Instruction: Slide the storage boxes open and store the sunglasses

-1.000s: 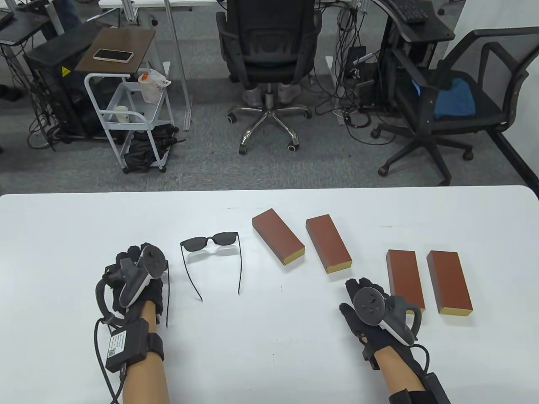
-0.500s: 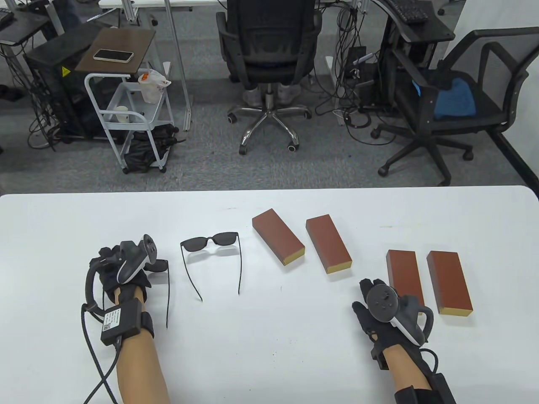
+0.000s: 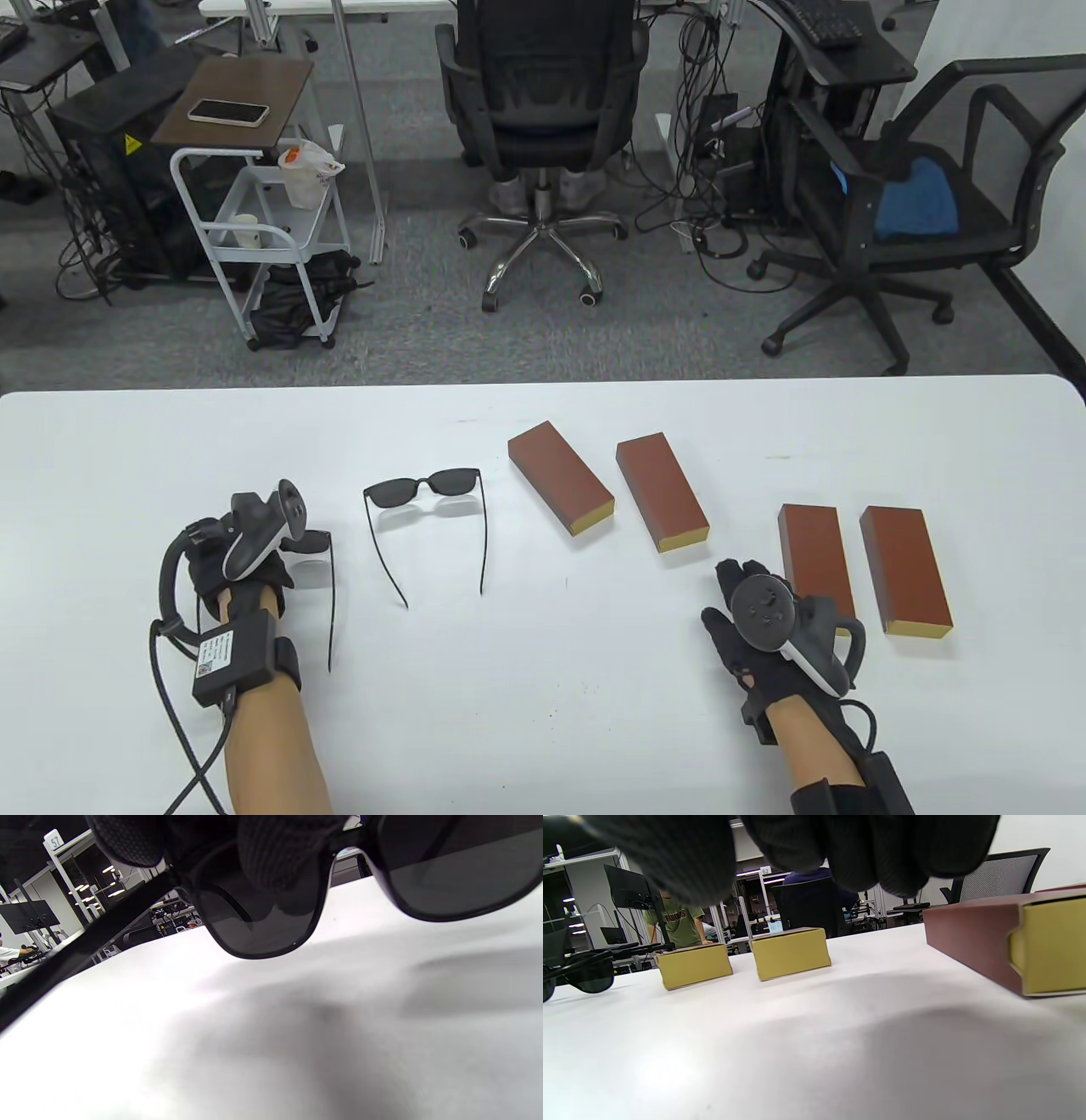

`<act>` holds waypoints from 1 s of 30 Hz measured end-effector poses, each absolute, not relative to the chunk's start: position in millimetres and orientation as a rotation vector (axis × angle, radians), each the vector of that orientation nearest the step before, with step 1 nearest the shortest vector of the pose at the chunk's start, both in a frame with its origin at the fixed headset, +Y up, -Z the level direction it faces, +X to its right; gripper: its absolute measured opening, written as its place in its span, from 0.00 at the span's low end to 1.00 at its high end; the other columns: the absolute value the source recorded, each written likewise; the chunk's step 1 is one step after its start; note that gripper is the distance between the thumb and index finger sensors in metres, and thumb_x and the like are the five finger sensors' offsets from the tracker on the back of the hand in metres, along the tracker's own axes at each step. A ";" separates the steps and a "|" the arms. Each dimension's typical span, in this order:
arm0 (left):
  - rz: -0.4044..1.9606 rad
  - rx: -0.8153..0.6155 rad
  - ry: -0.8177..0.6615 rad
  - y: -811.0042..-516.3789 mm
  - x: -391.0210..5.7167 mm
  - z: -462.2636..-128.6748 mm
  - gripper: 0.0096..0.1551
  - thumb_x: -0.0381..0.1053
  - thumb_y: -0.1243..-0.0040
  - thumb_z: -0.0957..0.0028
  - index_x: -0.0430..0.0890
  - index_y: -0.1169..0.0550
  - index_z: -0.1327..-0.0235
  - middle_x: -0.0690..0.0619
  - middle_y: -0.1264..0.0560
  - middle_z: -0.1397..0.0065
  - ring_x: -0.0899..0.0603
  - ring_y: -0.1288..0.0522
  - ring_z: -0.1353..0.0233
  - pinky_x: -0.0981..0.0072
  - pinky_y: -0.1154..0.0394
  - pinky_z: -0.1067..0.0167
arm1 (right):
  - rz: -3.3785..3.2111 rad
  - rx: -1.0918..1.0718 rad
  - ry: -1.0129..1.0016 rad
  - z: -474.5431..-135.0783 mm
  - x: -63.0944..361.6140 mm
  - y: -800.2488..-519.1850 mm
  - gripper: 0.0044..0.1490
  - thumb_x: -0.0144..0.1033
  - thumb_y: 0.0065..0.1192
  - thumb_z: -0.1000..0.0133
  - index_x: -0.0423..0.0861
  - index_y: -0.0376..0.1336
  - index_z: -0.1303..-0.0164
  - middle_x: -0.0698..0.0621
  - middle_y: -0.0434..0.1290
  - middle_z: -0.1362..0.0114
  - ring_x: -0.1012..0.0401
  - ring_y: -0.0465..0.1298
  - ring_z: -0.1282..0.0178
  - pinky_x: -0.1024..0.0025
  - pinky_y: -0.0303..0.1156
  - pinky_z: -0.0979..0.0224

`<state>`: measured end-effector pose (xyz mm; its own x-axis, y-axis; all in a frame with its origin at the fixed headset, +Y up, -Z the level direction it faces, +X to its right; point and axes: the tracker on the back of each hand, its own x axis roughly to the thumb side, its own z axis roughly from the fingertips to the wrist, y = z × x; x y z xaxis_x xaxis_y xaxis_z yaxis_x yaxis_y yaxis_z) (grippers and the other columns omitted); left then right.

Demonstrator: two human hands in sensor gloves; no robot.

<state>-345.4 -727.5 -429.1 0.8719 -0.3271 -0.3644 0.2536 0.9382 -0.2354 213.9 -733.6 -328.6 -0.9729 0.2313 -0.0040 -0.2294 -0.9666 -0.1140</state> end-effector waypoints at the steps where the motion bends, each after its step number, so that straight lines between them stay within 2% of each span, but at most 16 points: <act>1: -0.301 -0.178 0.408 -722.2 -345.3 -426.1 0.21 0.42 0.39 0.44 0.59 0.20 0.39 0.55 0.24 0.27 0.40 0.28 0.22 0.37 0.35 0.27 | 2.897 -0.016 -0.171 -328.4 212.9 -732.6 0.40 0.54 0.68 0.56 0.51 0.61 0.35 0.41 0.65 0.26 0.41 0.68 0.30 0.47 0.68 0.29; 5: -0.326 -0.128 0.347 -697.8 -333.4 -413.3 0.21 0.44 0.40 0.43 0.60 0.21 0.37 0.55 0.24 0.27 0.40 0.28 0.23 0.34 0.35 0.28 | 2.872 0.014 -0.191 -327.4 208.7 -728.1 0.40 0.53 0.68 0.56 0.52 0.61 0.35 0.41 0.65 0.26 0.41 0.68 0.30 0.48 0.68 0.29; 6: -0.351 -0.096 0.310 -690.6 -325.8 -407.9 0.22 0.47 0.40 0.43 0.60 0.21 0.36 0.55 0.24 0.27 0.40 0.28 0.23 0.34 0.36 0.28 | 2.864 0.038 -0.200 -326.9 207.0 -726.7 0.38 0.52 0.68 0.56 0.53 0.62 0.35 0.41 0.65 0.26 0.41 0.68 0.30 0.47 0.68 0.30; 10: -0.367 -0.050 0.190 -674.5 -294.6 -393.5 0.22 0.49 0.43 0.43 0.60 0.22 0.35 0.54 0.24 0.28 0.40 0.27 0.24 0.34 0.35 0.28 | 2.849 0.094 -0.234 -324.4 200.0 -721.3 0.38 0.52 0.69 0.56 0.53 0.62 0.35 0.41 0.65 0.26 0.41 0.69 0.30 0.48 0.69 0.30; 15: -0.344 -0.018 -0.030 -660.9 -230.4 -378.7 0.23 0.50 0.44 0.43 0.61 0.23 0.35 0.54 0.24 0.29 0.40 0.25 0.28 0.36 0.32 0.31 | 2.786 0.220 -0.277 -320.8 187.2 -714.2 0.36 0.47 0.70 0.56 0.52 0.62 0.36 0.42 0.67 0.28 0.43 0.71 0.32 0.50 0.71 0.31; 20: -0.284 0.026 -0.252 -650.5 -160.1 -365.8 0.23 0.51 0.45 0.44 0.60 0.23 0.35 0.53 0.21 0.33 0.42 0.16 0.38 0.41 0.24 0.39 | 2.757 0.290 -0.305 -317.7 179.6 -708.3 0.37 0.44 0.72 0.57 0.51 0.63 0.37 0.42 0.69 0.29 0.45 0.73 0.33 0.53 0.74 0.32; 23: -0.223 0.031 -0.368 -647.2 -122.6 -357.5 0.24 0.52 0.46 0.44 0.59 0.23 0.34 0.53 0.21 0.35 0.43 0.15 0.42 0.43 0.23 0.43 | 2.729 0.319 -0.304 -316.9 179.5 -707.1 0.37 0.43 0.73 0.57 0.50 0.63 0.37 0.43 0.69 0.29 0.45 0.74 0.33 0.53 0.74 0.33; 30: -0.133 0.044 -0.564 -644.5 -62.5 -339.0 0.24 0.52 0.46 0.45 0.58 0.22 0.35 0.53 0.20 0.38 0.44 0.16 0.45 0.43 0.23 0.45 | 2.538 0.346 -0.315 -316.9 189.5 -702.3 0.40 0.42 0.76 0.59 0.49 0.62 0.37 0.42 0.69 0.29 0.46 0.74 0.33 0.53 0.74 0.33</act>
<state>-62.5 -644.5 -339.0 0.8367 -0.1378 0.5300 0.1138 0.9905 0.0779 189.5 -702.3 -316.9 -0.8138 0.4925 0.3084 -0.5530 -0.8194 -0.1507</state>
